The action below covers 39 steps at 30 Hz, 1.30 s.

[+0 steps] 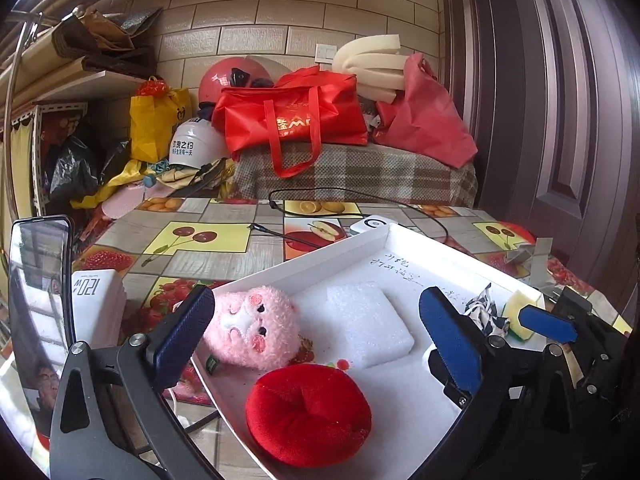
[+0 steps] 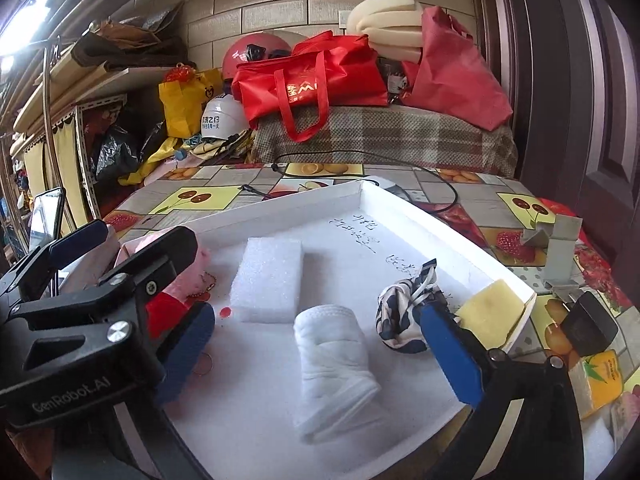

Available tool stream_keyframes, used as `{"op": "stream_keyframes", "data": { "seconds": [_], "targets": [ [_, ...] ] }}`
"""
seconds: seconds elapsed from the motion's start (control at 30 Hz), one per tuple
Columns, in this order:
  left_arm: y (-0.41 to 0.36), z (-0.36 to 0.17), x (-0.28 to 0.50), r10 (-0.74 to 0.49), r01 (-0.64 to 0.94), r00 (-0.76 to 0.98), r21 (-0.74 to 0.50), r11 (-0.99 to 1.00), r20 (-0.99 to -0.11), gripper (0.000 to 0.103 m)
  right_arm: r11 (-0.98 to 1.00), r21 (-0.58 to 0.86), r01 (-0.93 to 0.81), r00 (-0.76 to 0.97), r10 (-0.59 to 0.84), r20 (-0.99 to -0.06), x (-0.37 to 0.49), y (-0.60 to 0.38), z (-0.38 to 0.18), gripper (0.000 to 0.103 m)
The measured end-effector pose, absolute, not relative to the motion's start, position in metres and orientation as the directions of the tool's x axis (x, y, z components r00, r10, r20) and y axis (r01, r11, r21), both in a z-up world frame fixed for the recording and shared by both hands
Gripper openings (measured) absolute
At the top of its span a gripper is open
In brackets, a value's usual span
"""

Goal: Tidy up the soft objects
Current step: 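Grasp the grey knotted rope toy with the left gripper while the right grasps the pink tissue pack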

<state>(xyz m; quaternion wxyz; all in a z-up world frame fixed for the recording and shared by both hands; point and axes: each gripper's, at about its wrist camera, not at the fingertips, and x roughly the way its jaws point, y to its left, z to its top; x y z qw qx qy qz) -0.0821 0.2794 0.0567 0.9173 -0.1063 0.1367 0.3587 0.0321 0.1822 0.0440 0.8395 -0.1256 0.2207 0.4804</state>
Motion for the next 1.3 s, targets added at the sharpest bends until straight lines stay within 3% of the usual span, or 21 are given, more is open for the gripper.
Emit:
{"op": "stream_keyframes", "data": {
  "seconds": [0.2, 0.4, 0.7, 0.93, 1.1, 1.2, 1.3],
  "targets": [
    [0.275, 0.059, -0.096, 0.659, -0.704, 0.703, -0.128, 0.699, -0.267, 0.103, 0.536, 0.036, -0.844, 0.458, 0.753, -0.472, 0.038, 0.175, 0.044, 0.103],
    [0.274, 0.059, -0.104, 0.66, -0.706, 0.704, -0.16, 0.69, -0.262, 0.103, 0.581, 0.024, -0.813, 0.53, 0.757, -0.381, 0.028, 0.159, 0.052, 0.103],
    [0.252, 0.059, -0.109, 0.649, -0.694, 0.714, -0.145, 0.705, -0.261, 0.103, 0.669, -0.015, -0.743, 0.636, 0.7, -0.325, 0.014, 0.12, 0.056, 0.103],
    [0.212, 0.058, -0.091, 0.458, -0.516, 0.836, -0.148, 0.844, -0.302, 0.103, 0.643, 0.002, -0.766, 0.612, 0.73, -0.304, 0.013, 0.056, 0.057, 0.103],
    [0.171, 0.056, -0.063, 0.269, -0.323, 0.89, -0.093, 0.942, -0.368, 0.103, 0.77, -0.004, -0.638, 0.734, 0.608, -0.302, 0.054, -0.009, 0.059, 0.103],
    [0.143, 0.052, -0.042, 0.148, -0.206, 0.889, -0.09, 0.974, -0.434, 0.103, 0.868, 0.055, -0.494, 0.789, 0.474, -0.391, 0.102, -0.049, 0.056, 0.103],
    [0.117, 0.044, -0.019, 0.093, -0.144, 0.848, -0.058, 0.988, -0.522, 0.102, 0.874, 0.178, -0.452, 0.705, 0.472, -0.529, 0.143, -0.069, 0.045, 0.103]
  ]
}}
